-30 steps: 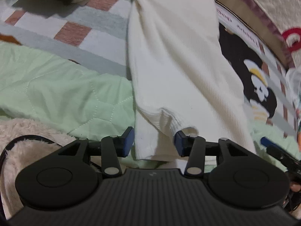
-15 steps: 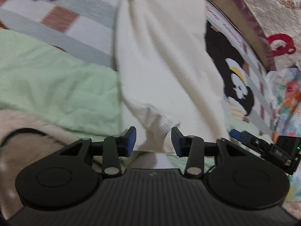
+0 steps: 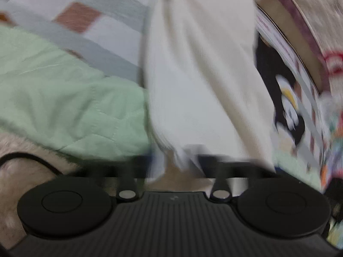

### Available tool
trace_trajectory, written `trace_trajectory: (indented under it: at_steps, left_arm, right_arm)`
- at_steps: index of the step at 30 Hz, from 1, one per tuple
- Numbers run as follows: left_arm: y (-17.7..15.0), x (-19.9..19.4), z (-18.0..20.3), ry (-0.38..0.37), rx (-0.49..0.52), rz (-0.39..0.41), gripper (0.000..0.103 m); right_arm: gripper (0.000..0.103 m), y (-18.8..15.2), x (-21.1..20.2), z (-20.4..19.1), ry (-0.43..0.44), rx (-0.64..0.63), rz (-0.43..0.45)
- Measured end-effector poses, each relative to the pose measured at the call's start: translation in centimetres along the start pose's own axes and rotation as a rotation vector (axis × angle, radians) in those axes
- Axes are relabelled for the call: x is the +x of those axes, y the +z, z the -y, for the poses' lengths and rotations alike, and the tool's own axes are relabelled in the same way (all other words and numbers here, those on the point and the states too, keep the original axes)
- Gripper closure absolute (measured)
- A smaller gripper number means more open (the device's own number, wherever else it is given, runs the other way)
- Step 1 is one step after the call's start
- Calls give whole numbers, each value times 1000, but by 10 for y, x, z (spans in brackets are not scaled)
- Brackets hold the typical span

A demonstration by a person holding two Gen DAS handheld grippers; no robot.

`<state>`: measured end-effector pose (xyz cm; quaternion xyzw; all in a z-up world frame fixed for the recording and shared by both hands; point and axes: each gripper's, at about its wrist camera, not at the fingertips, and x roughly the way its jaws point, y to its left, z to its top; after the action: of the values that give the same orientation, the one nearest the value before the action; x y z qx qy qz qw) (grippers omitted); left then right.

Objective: Fold clothes

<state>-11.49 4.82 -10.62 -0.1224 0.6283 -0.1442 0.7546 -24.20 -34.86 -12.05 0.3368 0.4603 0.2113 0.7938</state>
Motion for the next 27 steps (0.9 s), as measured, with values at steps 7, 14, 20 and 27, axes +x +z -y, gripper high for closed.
trace_trajectory:
  at_steps: [7, 14, 20, 27]
  left_arm:
    - [-3, 3, 9, 102, 49, 9, 87]
    - [-4, 20, 5, 20, 18, -82, 60]
    - [-16, -36, 40, 82, 337, 104, 99]
    - [-2, -92, -15, 71, 199, 155, 98]
  right_arm:
    - [48, -3, 12, 1, -19, -29, -67]
    - [43, -6, 21, 16, 35, 61, -75]
    - [90, 1, 17, -27, 158, -181, -135]
    - [90, 13, 29, -45, 336, -124, -246]
